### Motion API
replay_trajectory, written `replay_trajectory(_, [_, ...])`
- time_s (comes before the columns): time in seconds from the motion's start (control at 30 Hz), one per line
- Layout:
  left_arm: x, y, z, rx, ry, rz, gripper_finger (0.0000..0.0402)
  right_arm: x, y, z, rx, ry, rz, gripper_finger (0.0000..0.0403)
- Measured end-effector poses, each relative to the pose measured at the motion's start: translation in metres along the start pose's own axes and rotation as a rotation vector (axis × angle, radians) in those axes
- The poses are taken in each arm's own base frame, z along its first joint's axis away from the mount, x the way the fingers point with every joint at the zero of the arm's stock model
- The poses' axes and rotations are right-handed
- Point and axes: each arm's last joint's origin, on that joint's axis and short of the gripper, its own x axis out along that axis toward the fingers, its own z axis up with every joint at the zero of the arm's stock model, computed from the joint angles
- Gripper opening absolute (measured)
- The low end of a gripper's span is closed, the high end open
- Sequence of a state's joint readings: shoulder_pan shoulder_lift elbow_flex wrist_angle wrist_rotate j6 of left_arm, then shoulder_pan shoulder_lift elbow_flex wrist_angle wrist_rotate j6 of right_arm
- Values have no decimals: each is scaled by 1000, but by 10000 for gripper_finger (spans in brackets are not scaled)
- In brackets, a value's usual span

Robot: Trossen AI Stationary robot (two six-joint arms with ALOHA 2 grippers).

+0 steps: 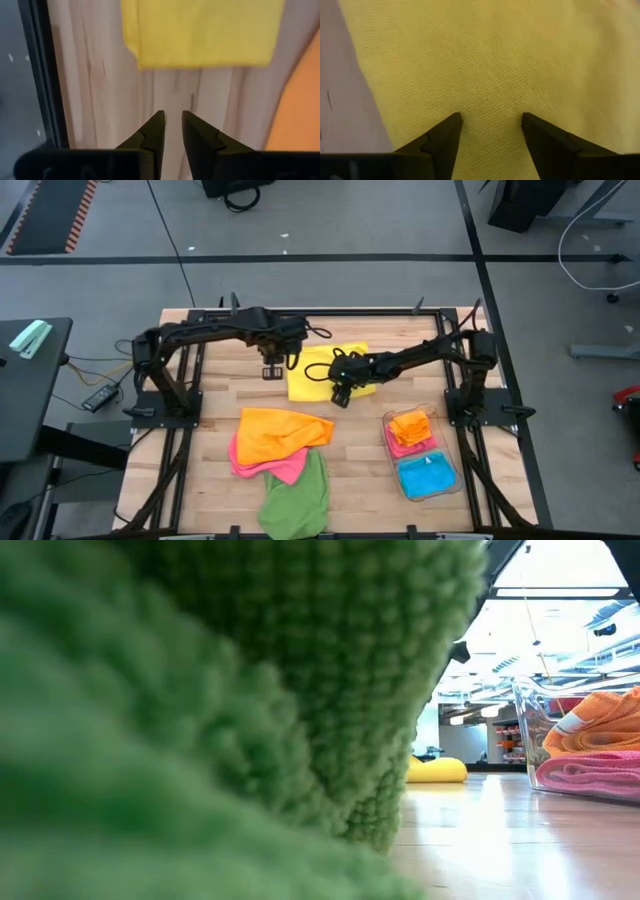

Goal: Fold microfiber towels
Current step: Fold the yellow towel

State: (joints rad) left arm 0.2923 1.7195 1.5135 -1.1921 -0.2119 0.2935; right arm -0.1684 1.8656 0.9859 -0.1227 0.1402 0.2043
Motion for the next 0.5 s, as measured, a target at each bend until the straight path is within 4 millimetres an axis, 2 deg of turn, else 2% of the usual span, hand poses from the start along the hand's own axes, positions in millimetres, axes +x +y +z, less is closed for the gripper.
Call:
replay_trajectory(0.1, [-4,0,-7,-3,39,-10,69,5,-5,1,-13,10,31,238])
replay_trajectory(0.2, [-10,-1,-9,-13,22,-6,65,6,-14,1,-109,34,112,242])
replay_trajectory(0.37, [-25,-10,-12,11,-22,1,59,-2,-28,-1,-461,46,289,229])
replay_trajectory(0.5, [-33,-15,-13,24,-55,5,55,-7,-33,-2,-753,44,328,218])
